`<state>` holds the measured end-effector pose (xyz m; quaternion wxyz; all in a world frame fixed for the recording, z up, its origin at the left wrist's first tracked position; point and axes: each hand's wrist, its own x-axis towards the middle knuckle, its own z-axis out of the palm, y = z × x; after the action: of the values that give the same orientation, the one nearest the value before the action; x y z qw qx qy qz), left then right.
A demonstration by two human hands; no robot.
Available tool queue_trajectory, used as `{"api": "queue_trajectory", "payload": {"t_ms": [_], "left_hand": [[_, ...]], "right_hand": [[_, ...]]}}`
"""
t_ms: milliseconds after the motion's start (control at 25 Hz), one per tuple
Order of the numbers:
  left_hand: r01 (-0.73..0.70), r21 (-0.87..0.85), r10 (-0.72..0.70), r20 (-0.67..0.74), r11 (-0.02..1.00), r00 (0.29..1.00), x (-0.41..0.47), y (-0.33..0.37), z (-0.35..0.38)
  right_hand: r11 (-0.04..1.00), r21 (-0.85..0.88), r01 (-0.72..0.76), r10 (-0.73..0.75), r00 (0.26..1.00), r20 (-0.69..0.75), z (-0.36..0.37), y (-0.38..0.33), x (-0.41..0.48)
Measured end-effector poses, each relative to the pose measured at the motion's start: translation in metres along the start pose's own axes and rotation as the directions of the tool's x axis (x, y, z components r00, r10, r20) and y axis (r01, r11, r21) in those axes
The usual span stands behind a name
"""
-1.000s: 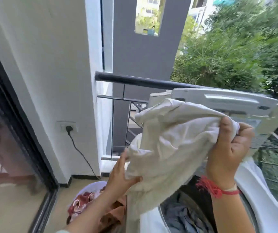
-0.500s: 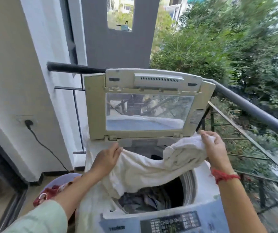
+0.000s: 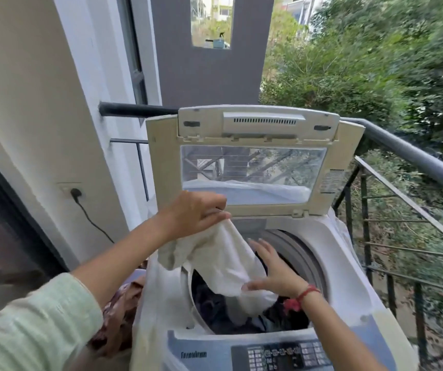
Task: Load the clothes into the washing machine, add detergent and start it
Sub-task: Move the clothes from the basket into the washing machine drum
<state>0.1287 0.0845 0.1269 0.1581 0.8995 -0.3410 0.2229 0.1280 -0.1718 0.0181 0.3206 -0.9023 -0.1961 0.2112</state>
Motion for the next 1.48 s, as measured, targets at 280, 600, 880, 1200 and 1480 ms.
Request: {"api": "queue_trajectory", "payload": {"t_ms": [280, 600, 880, 1200, 1480], "left_hand": [[0.134, 0.149, -0.16, 0.18, 0.98, 0.97, -0.004, -0.024, -0.027], [0.486, 0.018, -0.393, 0.613, 0.874, 0.685, -0.036, -0.046, -0.008], [0.341, -0.064, -0.279, 0.447, 0.938, 0.85, -0.041, -0.029, 0.026], [0.422, -0.466, -0.369, 0.205, 0.778, 0.907, -0.027, 0.048, 0.128], [0.214, -0.354, -0.152, 0.195, 0.91, 0.969, -0.004, 0.006, 0.077]], "right_hand": [[0.989, 0.071, 0.128, -0.082, 0.887, -0.455, 0.005, -0.022, 0.034], [0.909, 0.287, 0.302, -0.184, 0.909, -0.374, -0.037, -0.005, 0.005], [0.883, 0.447, 0.141, 0.193, 0.759, -0.622, -0.059, -0.015, 0.007], [0.883, 0.455, 0.113, 0.086, 0.915, -0.394, -0.07, -0.038, -0.008], [0.991, 0.121, 0.057, -0.031, 0.977, -0.209, -0.077, -0.035, -0.038]]}}
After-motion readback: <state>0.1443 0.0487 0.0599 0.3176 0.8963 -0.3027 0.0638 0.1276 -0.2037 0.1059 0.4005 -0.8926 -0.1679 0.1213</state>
